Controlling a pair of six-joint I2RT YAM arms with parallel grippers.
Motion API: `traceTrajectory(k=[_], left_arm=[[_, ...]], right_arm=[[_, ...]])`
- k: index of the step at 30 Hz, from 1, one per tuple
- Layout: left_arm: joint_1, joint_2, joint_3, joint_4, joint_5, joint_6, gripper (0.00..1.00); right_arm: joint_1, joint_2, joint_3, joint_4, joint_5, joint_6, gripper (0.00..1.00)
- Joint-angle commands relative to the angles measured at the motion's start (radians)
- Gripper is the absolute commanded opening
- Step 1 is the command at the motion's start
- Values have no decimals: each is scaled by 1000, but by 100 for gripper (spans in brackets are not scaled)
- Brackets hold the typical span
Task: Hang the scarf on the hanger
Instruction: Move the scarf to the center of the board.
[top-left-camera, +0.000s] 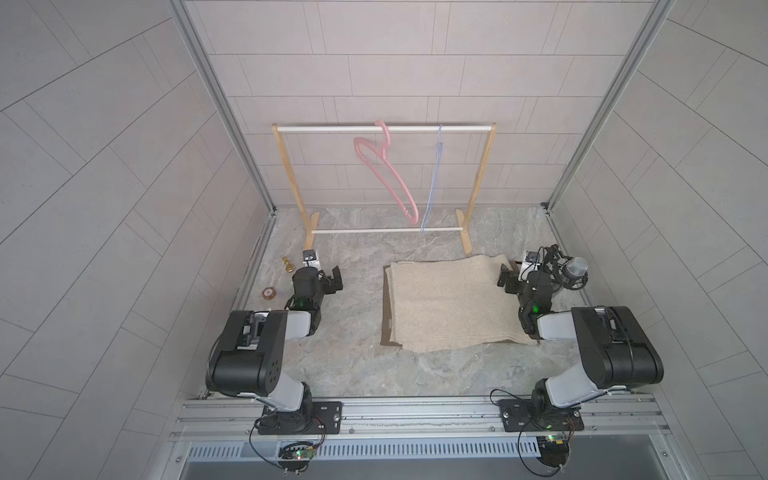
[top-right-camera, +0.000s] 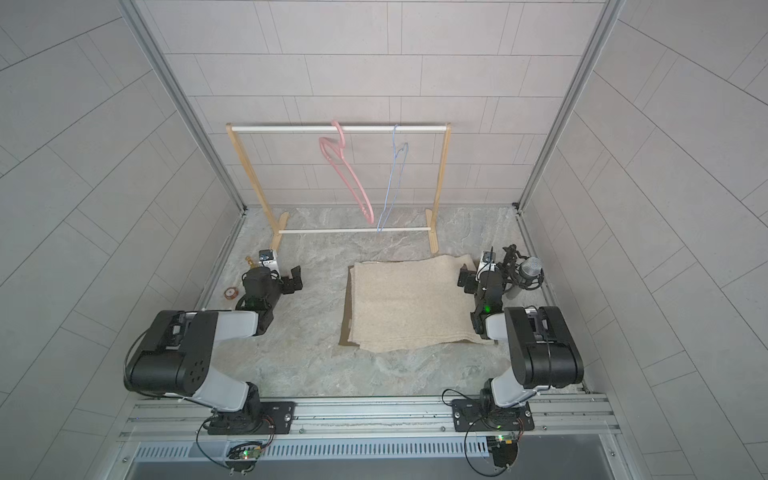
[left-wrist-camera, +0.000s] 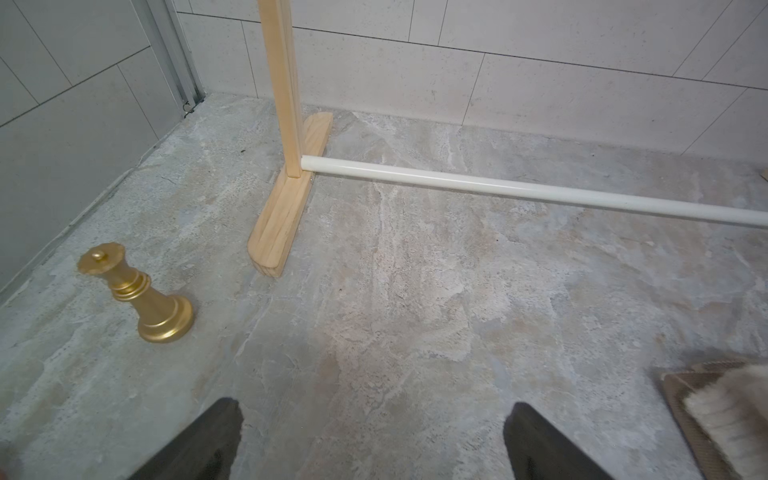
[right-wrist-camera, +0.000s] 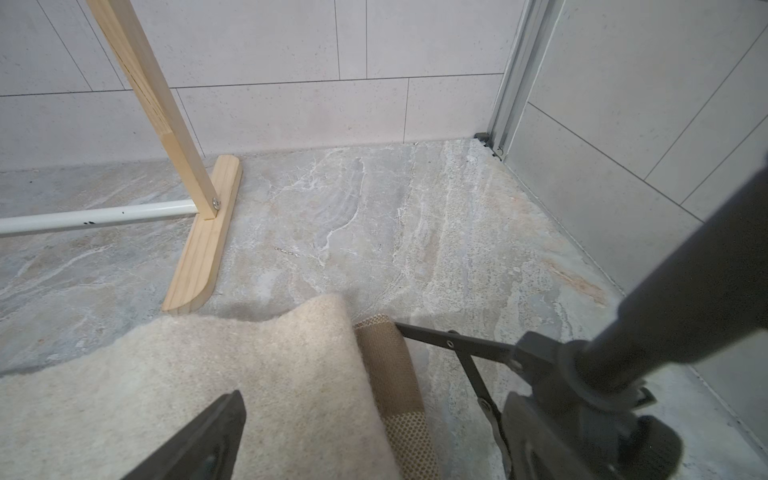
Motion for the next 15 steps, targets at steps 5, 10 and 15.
traceTrajectory(k=[5,10,15], left_arm=[[-6,0,9,7,-2,3,100],[-5,1,9,6,-1,3,100],[-8,-55,42,-55,-45,-15,100]], right_arm=[[1,-16,17,-6,5,-5,100],[-80,-15,-1,31,-202,7,100],[-94,-20,-17,65,-240,11,100]])
